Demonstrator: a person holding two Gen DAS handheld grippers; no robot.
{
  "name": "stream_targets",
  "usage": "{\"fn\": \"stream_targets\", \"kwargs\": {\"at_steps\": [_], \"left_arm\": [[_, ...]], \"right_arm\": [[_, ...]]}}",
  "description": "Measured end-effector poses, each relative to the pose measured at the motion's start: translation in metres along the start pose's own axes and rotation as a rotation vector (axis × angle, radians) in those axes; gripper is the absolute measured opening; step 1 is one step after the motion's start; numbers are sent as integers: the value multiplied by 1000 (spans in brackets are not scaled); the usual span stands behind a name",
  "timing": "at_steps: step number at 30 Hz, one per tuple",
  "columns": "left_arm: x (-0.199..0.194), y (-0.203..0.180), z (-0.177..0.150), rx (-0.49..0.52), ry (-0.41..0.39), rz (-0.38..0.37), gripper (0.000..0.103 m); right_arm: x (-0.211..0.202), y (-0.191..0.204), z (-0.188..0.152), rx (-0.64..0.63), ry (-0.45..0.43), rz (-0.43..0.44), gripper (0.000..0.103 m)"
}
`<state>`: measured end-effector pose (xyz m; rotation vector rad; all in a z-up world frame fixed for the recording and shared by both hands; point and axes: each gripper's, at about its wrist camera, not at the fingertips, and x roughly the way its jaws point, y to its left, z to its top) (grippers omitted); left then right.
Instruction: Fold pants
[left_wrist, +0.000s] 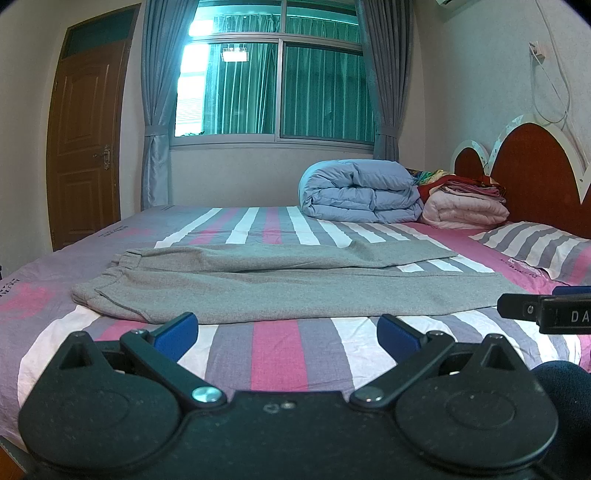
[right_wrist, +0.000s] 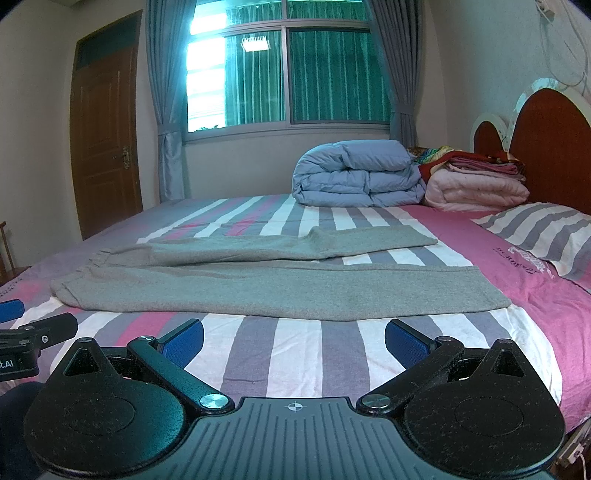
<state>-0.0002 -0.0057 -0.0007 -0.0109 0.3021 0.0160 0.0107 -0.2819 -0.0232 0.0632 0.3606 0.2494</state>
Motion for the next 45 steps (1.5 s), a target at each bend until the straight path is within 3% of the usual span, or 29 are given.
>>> {"fn": "stream_targets", "kwargs": {"at_steps": [36, 41, 44, 45], "left_arm": [[-1, 0, 0, 2, 1, 1, 97], [-3, 6, 2, -33, 9, 12, 97], [0, 11, 8, -30, 31, 111, 97], [2, 14, 10, -28, 39, 107, 97]], "right_arm": [[0, 0, 1, -1, 1, 0, 103], [2, -3, 2, 17, 10, 13, 103], [6, -15, 5, 78, 17, 37, 103], [8, -19, 7, 95, 17, 50, 103]]}}
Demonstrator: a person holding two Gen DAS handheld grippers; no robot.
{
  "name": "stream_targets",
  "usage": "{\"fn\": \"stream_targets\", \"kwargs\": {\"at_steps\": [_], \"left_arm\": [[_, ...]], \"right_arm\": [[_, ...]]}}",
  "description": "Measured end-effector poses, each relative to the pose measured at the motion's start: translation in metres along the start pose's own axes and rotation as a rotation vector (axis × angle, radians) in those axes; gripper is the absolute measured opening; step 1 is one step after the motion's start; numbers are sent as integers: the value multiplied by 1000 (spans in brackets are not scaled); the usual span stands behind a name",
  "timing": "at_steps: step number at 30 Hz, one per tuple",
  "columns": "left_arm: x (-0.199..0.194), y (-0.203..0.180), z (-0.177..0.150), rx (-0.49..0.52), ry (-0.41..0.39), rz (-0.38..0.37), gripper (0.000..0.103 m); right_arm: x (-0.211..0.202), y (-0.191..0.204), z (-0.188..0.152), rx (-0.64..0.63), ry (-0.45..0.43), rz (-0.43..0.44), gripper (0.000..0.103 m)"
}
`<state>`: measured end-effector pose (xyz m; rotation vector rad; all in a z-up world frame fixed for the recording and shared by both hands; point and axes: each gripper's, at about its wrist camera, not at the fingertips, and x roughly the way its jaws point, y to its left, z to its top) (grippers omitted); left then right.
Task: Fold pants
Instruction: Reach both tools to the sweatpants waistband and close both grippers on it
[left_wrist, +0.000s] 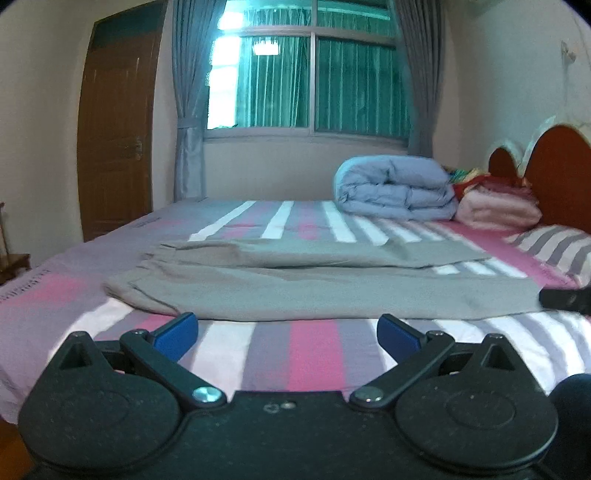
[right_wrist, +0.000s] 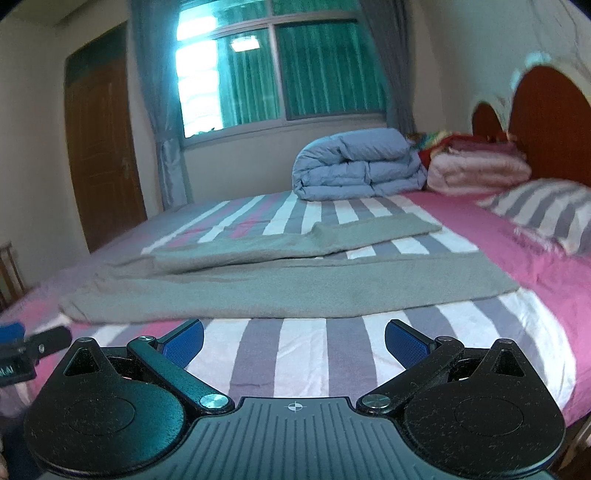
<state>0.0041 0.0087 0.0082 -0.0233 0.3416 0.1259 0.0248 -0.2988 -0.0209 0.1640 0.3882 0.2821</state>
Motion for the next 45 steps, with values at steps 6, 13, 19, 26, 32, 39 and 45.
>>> {"fn": "stream_targets", "kwargs": {"at_steps": [6, 13, 19, 26, 32, 39, 45], "left_arm": [[37, 44, 30, 0, 8, -27, 97], [137, 128, 95, 92, 64, -10, 97], [264, 209, 116, 97, 219, 3, 84], [407, 276, 123, 19, 363, -30, 63], [492, 313, 116, -44, 499, -117, 56], [530, 312, 112, 8, 517, -189, 57], [542, 319, 115, 3, 514, -247, 55]], "right_arm": [[16, -10, 35, -81, -61, 101, 103], [90, -9, 118, -221, -131, 154, 103], [233, -1, 163, -248, 90, 207, 103], [400, 27, 174, -309, 165, 239, 93], [510, 44, 170, -334, 224, 307, 76], [578, 51, 155, -448, 294, 356, 76], [608, 49, 160, -506, 363, 471, 76]]}}
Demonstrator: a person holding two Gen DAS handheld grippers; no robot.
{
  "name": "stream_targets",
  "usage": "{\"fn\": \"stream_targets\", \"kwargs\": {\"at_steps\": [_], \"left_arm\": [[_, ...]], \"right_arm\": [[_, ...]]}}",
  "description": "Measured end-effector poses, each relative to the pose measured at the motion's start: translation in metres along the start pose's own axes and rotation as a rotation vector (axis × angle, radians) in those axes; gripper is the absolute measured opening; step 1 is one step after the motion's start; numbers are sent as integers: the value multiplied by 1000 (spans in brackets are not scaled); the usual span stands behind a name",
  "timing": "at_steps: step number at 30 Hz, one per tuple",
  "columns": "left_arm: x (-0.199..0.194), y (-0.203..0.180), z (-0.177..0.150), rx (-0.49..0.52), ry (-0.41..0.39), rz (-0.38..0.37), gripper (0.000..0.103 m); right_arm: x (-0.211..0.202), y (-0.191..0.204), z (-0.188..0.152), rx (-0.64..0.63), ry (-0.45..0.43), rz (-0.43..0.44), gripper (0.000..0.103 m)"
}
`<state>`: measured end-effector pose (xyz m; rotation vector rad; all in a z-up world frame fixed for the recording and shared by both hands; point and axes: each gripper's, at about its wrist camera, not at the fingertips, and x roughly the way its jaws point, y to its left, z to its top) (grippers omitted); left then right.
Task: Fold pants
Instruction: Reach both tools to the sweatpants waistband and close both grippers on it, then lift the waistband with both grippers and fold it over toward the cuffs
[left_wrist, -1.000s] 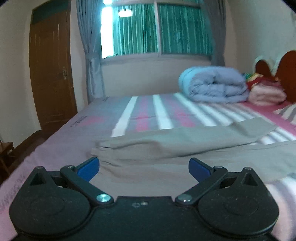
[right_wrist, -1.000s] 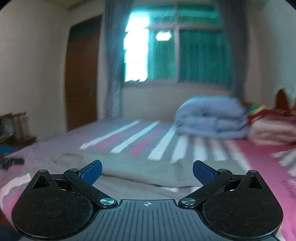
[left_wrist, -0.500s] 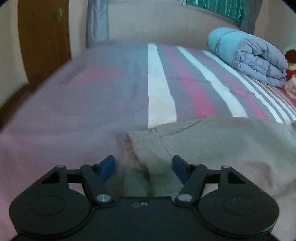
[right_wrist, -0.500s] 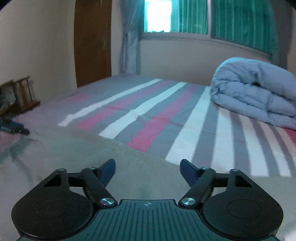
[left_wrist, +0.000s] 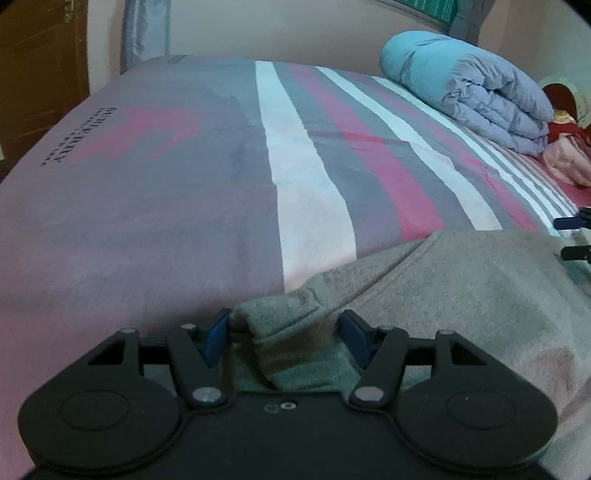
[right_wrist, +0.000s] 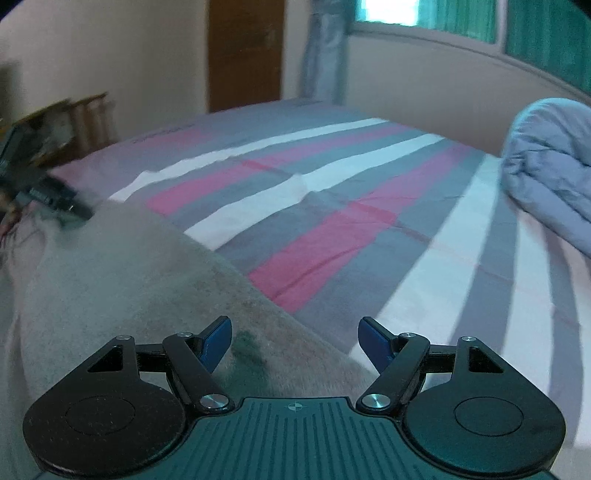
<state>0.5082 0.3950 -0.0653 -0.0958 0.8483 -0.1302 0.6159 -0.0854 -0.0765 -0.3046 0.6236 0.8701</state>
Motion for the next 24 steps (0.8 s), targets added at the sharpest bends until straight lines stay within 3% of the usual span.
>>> {"fn": "stream_targets", "kwargs": {"at_steps": [6, 7, 8, 9, 10, 13, 15, 20, 24], "left_arm": [[7, 6, 4, -7, -10, -32, 60], [7, 5, 5, -4, -11, -34, 56], [7, 4, 4, 0, -13, -41, 41], [6, 4, 5, 1, -24, -44, 35], [4, 4, 5, -2, -39, -59, 23], [-15, -6, 5, 60, -110, -43, 17], [-34, -8, 4, 82, -158, -54, 13], [-104, -14, -5, 133, -318, -103, 13], [-159, -35, -27, 196, -387, -136, 13]], "right_arm": [[38, 3, 8, -67, 124, 69, 60], [41, 5, 8, -75, 131, 65, 57], [42, 8, 9, -79, 136, 73, 43], [43, 12, 9, -91, 140, 78, 17], [44, 15, 9, -99, 147, 69, 4], [40, 24, 12, -123, 145, 34, 4], [23, 28, 16, -117, 99, 17, 4], [-43, 54, 24, -158, -11, 5, 4], [-111, 89, 16, -223, -97, -37, 4]]}}
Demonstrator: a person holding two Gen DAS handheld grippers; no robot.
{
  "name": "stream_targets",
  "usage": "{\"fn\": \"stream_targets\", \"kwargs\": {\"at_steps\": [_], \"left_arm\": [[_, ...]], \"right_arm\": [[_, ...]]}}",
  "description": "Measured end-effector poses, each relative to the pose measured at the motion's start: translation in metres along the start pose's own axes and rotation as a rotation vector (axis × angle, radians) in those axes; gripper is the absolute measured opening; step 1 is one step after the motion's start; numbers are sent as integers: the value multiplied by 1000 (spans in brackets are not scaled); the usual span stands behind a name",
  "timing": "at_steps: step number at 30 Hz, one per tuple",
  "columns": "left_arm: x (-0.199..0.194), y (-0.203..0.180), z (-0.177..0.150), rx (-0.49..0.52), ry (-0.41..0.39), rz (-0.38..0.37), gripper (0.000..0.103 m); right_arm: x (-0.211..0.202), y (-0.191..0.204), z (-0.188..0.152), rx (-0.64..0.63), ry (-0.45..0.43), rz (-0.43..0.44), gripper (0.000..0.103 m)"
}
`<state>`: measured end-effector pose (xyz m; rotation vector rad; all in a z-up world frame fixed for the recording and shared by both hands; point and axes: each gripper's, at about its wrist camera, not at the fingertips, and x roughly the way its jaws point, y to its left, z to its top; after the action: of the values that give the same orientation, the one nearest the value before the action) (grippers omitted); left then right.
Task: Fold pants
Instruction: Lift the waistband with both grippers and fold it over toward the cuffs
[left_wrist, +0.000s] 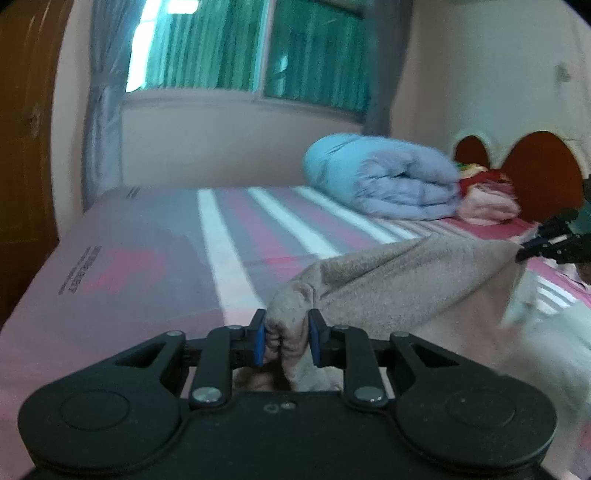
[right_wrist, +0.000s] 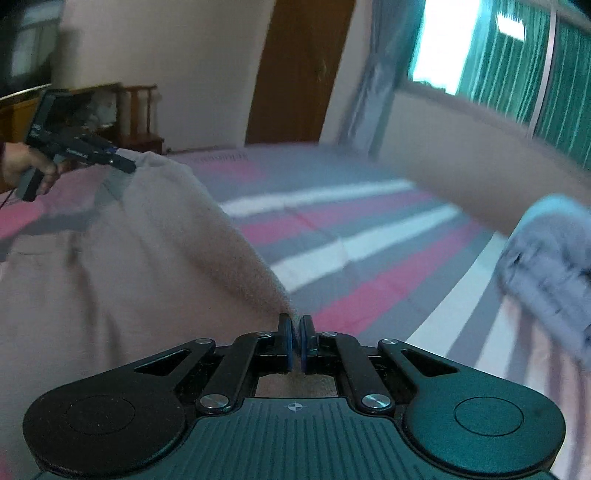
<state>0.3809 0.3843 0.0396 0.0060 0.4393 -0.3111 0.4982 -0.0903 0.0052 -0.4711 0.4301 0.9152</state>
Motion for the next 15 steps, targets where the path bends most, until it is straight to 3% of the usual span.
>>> {"fn": "stream_targets", "kwargs": {"at_steps": [3, 6, 10, 11, 13, 14, 15], "left_arm": [[-35, -24, -14, 19, -25, -9, 13], [-59, -47, -40, 22, 1, 3, 13], [-68, -72, -89, 9, 100, 53, 15], [-69, -76, -100, 3, 130, 70, 22], [-73, -84, -117, -36, 180, 137, 32], [-77, -88, -124, -62, 198, 155, 32], [-82, -91, -127, -80, 199, 178, 32]], "right_arm": [[-47, 35, -7, -73, -32, -33, 4], [-84, 80, -29, -126, -35, -41, 4], [-94, 134, -78, -68, 8, -27, 4], [-93, 147, -93, -51, 20, -39, 4], [-87, 174, -122, -21, 59, -63, 13], [-86, 183, -134, 4, 86, -81, 21], [-90, 189, -145, 36, 86, -99, 22]]}}
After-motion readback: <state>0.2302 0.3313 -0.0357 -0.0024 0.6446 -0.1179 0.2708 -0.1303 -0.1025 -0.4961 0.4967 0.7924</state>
